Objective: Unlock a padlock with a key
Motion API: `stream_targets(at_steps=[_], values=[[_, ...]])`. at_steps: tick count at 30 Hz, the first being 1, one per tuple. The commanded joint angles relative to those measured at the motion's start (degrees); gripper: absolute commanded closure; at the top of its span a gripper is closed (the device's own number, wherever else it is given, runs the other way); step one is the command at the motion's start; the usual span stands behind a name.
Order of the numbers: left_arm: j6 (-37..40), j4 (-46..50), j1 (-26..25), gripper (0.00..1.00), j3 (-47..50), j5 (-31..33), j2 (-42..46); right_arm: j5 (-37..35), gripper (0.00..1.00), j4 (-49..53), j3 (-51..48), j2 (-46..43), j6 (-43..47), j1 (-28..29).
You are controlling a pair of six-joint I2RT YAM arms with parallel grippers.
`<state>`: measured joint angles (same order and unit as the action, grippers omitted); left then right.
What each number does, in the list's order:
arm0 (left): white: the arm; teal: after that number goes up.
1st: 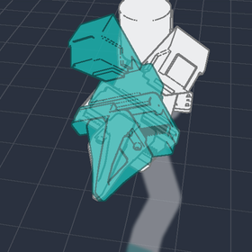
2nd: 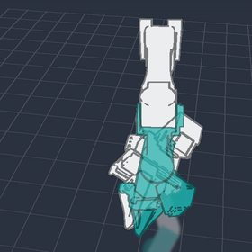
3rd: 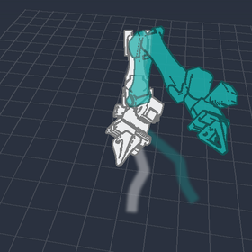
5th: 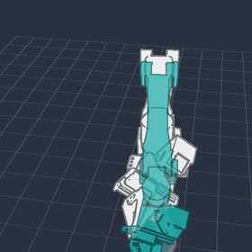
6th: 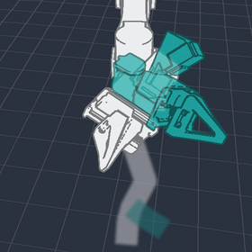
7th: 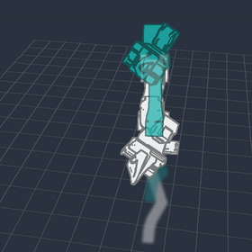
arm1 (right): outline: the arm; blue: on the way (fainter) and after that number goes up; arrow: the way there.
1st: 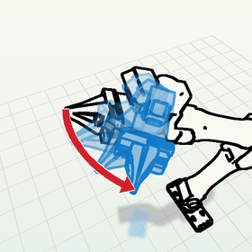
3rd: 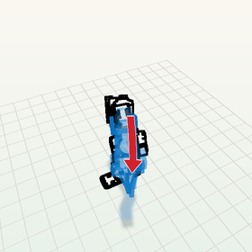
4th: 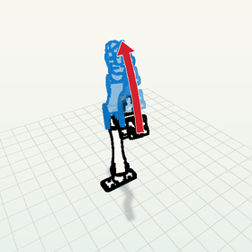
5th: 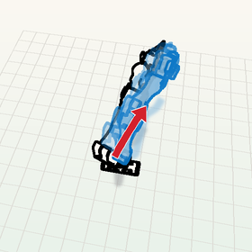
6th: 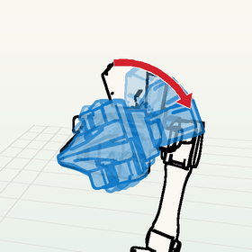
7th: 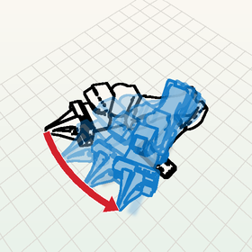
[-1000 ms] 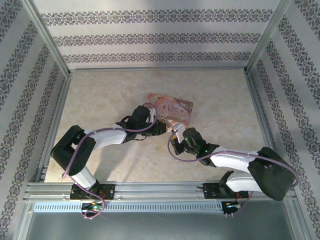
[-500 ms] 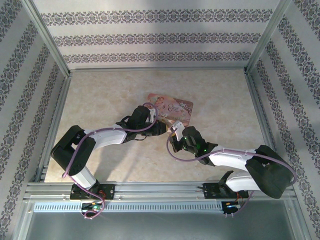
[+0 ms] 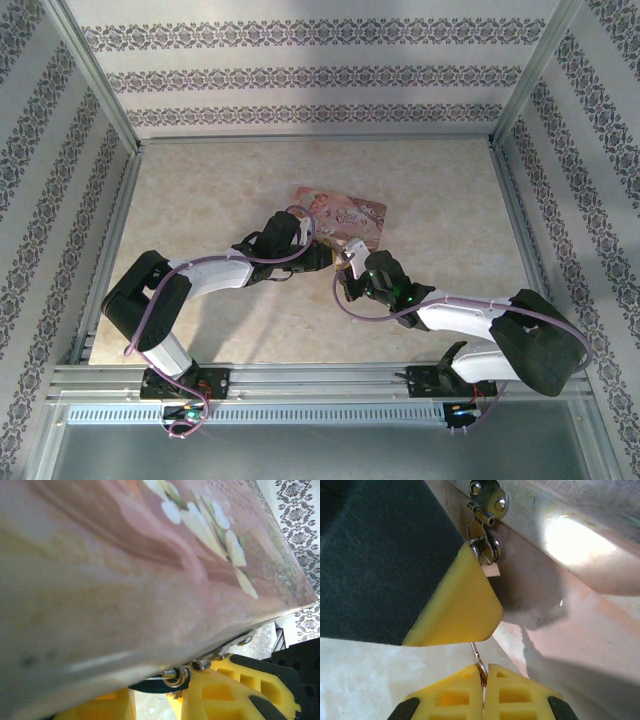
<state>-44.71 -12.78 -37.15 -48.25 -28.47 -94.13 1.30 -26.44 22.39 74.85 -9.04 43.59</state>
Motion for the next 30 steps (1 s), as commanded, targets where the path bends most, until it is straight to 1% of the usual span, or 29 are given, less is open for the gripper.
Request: stream_targets(at_steps=[1, 11, 30], values=[[-1.3, -2.5, -0.9, 0.81, -1.8, -2.5, 2.1, -0.5, 1.0, -0.4, 0.0, 0.4, -0.7, -0.5], [-1.2, -2.5, -0.9, 0.81, -2.2, -2.4, 1.9, -0.9, 1.0, -0.5, -1.5, 1.7, -1.6, -0.3], [-1.5, -2.7, -0.9, 0.81, -1.6, -2.1, 2.3, -0.7, 1.0, -3.4, 0.6, 2.3, -1.2, -1.0]])
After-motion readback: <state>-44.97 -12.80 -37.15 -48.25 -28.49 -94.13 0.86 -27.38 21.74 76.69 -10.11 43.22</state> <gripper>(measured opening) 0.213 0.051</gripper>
